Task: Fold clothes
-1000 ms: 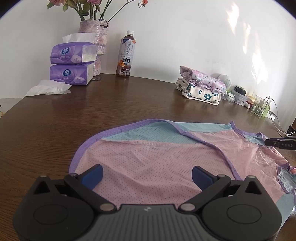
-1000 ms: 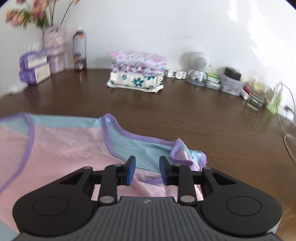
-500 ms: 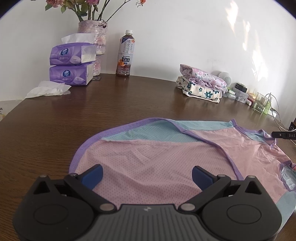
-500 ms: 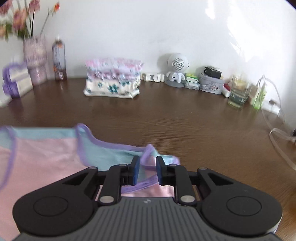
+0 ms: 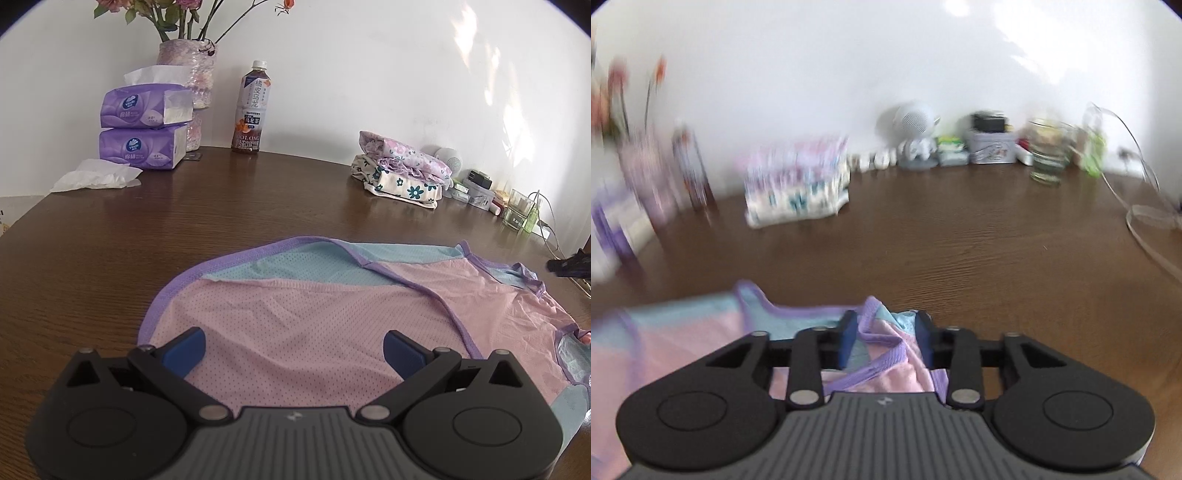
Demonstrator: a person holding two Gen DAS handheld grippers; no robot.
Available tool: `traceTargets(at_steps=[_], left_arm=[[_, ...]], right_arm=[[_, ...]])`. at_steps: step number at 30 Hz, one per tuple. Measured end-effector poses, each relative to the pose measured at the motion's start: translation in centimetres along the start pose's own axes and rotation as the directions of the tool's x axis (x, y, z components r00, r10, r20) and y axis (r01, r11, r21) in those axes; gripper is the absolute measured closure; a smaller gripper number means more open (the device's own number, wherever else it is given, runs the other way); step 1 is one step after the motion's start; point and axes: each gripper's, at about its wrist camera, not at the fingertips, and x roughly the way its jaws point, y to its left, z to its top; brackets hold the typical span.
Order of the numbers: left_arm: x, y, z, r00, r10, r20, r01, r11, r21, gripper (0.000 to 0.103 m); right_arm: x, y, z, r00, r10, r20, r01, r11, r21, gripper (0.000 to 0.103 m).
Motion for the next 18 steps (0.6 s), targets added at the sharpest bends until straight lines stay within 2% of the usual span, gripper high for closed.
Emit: traceTargets(at_steps=[3,6,10,16,18], left_arm=[[0.0,-0.1,0.0,1.0,0.003,-0.001,-0.003,1.0,0.003,0.0],[0.0,-0.1,0.0,1.0,0.004,-0.002,-0.004,1.0,0.006,0.0],[0.0,-0.2,0.0,1.0,0.01,-0.003,-0.01,1.0,0.01,0.0],[0.1,-0.2,0.0,1.0,0.013,-0.005,-0.013,1.0,0.013,0.0],[0.1,-0.3,-0.1,1.0,0.019,-0.007,-0.019,1.0,0.021,0.0]], right_arm=[[-3.3,-1.0,-1.6,1.0,0.009,0.015,-0.01,0.999,0.042,0.067],[-4.7,-0.9,-4.1,0.999,-0.029,-0.015,0.029,1.0,0.002,0.068],[-4.0,-0.8,-6.7,0.997,-0.028,-0.065,0.027,0.999,-0.029,0.086],[-3.6,-0.9,-7.4,0.997,-0.056,-0.055,0.056,0.998,-0.009,0.087],[-3.8,-0.6,-7.5,0.999,-0.032,-0.044,0.031,0.999,-0.004,0.086]])
